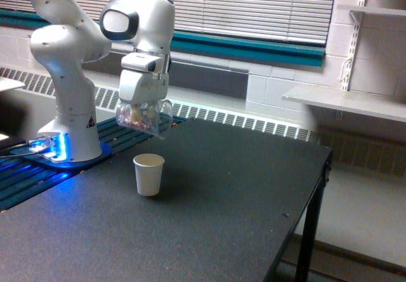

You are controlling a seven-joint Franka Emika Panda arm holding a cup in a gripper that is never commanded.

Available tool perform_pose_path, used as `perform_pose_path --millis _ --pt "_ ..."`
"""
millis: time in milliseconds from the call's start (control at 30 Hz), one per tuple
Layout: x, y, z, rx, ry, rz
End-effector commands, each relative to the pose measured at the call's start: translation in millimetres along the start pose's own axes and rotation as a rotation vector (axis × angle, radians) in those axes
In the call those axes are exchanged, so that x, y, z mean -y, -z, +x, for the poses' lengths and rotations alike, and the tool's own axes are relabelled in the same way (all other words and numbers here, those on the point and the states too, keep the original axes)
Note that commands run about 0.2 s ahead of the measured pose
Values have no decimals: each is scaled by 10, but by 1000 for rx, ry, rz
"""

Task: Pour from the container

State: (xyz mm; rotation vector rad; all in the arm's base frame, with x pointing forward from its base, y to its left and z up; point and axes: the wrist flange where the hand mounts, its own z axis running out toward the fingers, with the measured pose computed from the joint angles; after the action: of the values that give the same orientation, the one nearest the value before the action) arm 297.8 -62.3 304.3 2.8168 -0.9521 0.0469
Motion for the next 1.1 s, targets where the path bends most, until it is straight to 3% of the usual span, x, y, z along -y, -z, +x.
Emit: perform_pose_path --millis 33,567,1100 --pt "16 -181 -137 38 -28 -14" --pt "-189 -358 -99 44 -52 -54" --pt "-133 -385 -224 98 -84 -59"
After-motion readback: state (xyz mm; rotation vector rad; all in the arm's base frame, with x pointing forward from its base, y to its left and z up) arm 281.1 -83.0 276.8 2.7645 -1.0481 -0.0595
